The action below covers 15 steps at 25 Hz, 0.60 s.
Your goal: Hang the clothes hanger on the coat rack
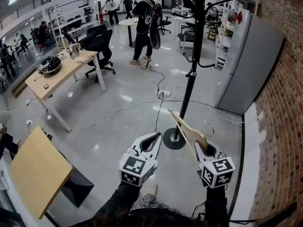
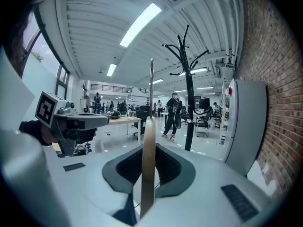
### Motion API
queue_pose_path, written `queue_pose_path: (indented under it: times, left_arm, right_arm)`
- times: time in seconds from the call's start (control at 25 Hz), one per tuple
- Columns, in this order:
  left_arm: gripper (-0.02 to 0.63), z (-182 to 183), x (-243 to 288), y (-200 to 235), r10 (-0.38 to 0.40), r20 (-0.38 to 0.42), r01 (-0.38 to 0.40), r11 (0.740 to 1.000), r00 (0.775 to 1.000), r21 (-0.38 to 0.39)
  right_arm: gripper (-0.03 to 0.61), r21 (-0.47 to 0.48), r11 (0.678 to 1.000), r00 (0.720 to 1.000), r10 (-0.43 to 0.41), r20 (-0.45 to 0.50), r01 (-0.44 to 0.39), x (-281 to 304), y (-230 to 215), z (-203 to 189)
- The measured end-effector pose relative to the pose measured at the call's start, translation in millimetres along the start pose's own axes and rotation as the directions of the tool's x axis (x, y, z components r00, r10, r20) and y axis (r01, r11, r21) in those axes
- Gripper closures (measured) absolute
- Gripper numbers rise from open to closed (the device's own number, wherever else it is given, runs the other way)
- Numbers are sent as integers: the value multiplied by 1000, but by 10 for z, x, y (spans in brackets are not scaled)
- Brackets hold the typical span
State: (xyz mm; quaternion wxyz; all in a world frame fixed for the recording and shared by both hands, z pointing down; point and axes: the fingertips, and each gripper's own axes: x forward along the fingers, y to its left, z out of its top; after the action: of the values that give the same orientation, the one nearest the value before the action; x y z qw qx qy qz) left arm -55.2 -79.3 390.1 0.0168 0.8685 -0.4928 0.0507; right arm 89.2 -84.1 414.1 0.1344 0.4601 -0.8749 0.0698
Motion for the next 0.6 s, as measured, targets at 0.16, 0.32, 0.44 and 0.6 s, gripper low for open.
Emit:
queue_pose_path:
  times: [0.16,0.32,0.44,0.6]
  left_arm:
    - [606,59,327,248,-24,5,24,1000,1000,-2]
    - [606,131,605,560,-33,16,33,999,999,-9]
    - [606,136,797,735,-45,18,45,999,999,-14]
    - [606,72,989,954,-58,15,59,998,998,-28]
  right_arm:
    - [518,3,1000,1000,-17,-2,17,344,-175,112]
    - [518,1,1000,1000,-27,-7,27,687,-291,246]
    - [518,2,999,999,-37,-14,37,912,-387,294]
    - [518,6,998,998,-56,-22,56,1167,-496,321]
